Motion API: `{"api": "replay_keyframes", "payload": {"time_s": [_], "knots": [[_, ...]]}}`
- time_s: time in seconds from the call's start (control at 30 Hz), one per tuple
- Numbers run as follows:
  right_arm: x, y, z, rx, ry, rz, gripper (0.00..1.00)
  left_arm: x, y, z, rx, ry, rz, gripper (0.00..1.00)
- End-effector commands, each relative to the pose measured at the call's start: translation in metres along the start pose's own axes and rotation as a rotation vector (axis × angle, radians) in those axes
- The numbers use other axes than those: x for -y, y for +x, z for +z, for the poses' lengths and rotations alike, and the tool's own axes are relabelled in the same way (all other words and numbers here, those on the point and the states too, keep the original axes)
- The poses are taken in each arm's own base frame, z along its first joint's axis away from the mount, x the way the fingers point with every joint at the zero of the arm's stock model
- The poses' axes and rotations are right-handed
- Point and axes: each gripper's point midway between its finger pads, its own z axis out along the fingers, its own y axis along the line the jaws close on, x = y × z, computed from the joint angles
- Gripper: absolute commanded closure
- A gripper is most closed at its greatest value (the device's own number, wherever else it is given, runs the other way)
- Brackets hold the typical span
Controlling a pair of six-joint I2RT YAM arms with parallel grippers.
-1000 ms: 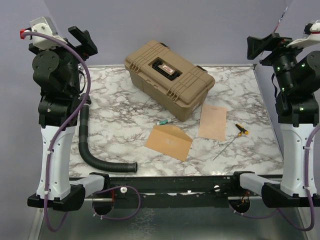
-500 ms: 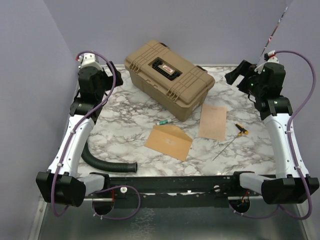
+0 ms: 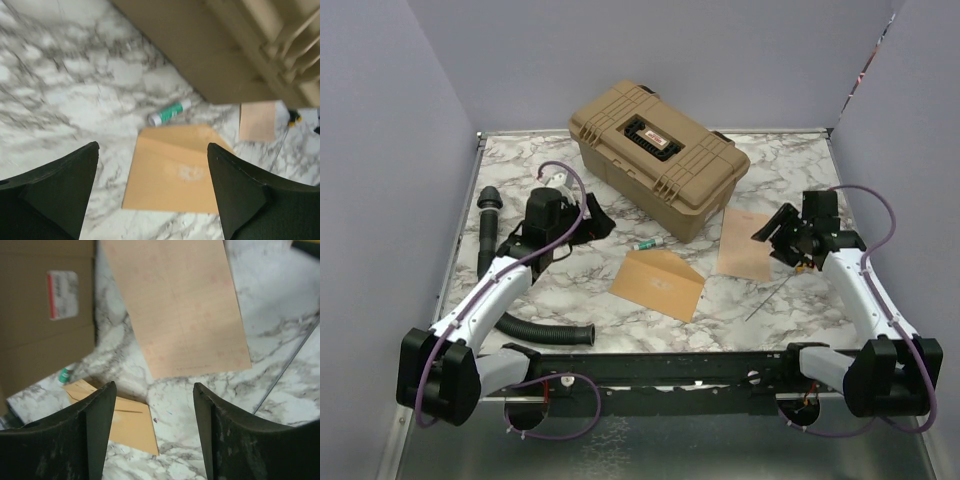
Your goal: Place the letter into the envelope and seal it
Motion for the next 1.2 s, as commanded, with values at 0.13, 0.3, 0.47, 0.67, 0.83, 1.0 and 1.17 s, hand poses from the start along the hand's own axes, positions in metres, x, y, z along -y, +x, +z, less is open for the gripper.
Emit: {"api": "replay_keyframes", "payload": {"time_s": [0.13,0.3,0.47,0.67,0.83,1.0,1.17], "knots": [[-0.005,0.023,0.039,-0.137,-0.055,0.068,0.43,0.056,0.112,0.011,-0.387,0.399,-0.025,0.29],[0.001,0.030,0.049,-0.167,-0.041,0.069,0.43,0.061,0.151,0.028,-0.438,0.419,-0.098,0.36],[0.006,0.025,0.051,-0.148,-0.011,0.054,0.43,0.021,0.175,0.042,-0.433,0.184,-0.138,0.47],[0.023,0.002,0.052,-0.052,0.112,0.009,0.42,-0.051,0.179,0.034,-0.452,-0.217,-0.035,0.53],[0.030,-0.031,0.053,0.063,0.202,-0.046,0.39,-0.083,0.186,0.018,-0.548,-0.396,0.044,0.56],[0.034,-0.053,0.063,0.126,0.251,-0.078,0.36,-0.094,0.180,0.007,-0.567,-0.468,0.093,0.56],[0.036,-0.060,0.082,0.110,0.255,-0.099,0.33,-0.095,0.180,-0.004,-0.586,-0.481,0.109,0.57]]}}
